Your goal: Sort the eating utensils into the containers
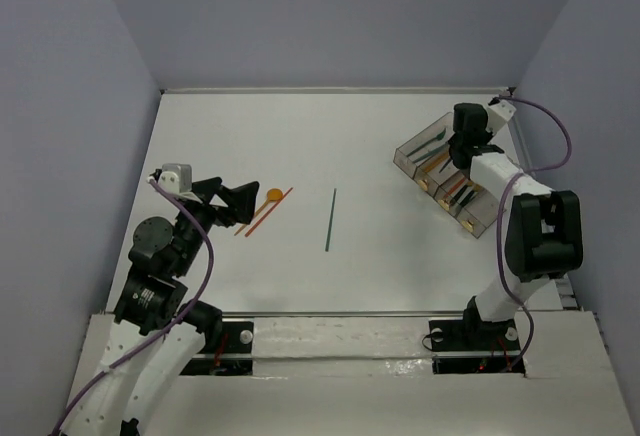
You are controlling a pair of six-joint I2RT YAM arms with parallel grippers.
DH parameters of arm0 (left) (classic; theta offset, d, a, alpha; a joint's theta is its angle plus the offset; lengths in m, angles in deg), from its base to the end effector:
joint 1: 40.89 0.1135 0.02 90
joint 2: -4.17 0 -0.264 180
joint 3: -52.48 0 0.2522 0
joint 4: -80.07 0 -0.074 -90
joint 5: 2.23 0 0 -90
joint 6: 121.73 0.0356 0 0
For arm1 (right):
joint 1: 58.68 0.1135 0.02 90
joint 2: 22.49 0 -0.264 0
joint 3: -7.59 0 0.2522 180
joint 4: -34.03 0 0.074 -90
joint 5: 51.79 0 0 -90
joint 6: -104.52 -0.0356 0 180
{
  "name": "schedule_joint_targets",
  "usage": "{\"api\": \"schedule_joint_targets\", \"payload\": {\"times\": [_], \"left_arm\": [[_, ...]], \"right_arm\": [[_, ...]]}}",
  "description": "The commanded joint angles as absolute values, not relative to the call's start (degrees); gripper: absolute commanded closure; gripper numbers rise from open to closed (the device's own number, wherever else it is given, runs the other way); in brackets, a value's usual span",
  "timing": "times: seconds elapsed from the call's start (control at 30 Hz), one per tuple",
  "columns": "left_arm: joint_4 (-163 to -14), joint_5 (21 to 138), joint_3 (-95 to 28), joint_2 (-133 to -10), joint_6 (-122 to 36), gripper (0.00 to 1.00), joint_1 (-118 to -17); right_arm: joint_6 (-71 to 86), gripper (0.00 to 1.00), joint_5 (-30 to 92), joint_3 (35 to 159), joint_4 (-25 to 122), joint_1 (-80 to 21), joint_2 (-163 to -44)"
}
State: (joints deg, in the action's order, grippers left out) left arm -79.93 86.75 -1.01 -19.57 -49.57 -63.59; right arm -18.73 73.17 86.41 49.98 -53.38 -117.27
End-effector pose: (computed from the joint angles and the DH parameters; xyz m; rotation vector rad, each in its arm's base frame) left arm 0.0969 -0.0412 0.3635 0.0756 1.4251 -0.5985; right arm 0.3724 0.0141 0.2527 0.8207 1.8526 -0.2274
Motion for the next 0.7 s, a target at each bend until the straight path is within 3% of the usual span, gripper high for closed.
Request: {"api": "schedule_joint_targets", "payload": {"times": [0.0, 0.1, 0.2, 0.43, 0.6, 0.67], "left_arm": [[-82.3, 87.2, -0.7, -20.4, -49.2, 0.01, -63.2], [-82.0, 90.4, -0.6, -20.8, -50.0, 0.01, -63.2], [-82.6, 89.4, -0.4, -21.6, -51.2, 0.01, -62.7], [-83.6, 84.5, -0.1, -24.4, -50.5, 0.01, -62.1], [-83.8, 82.8, -0.1, -25.6, -49.6, 0.01, -61.5], [-83.9, 82.5, -0.1, -25.5, -49.2, 0.01, -60.9]], "right_arm": [[-17.3, 0.94, 72.4, 89.6, 47.3, -54.7, -119.4], [-17.9, 0.92, 71.5, 89.6, 46.9, -54.7, -120.4], [-17.8, 0.82, 70.8, 89.9, 47.0, -54.7, -121.7], [-16.1, 0.38, 67.5, 89.7, 46.4, -54.7, -119.6], [-13.3, 0.34, 58.9, 88.6, 44.5, -52.9, -116.0], [-10.8, 0.34, 57.1, 88.0, 43.6, -46.7, -114.4]]}}
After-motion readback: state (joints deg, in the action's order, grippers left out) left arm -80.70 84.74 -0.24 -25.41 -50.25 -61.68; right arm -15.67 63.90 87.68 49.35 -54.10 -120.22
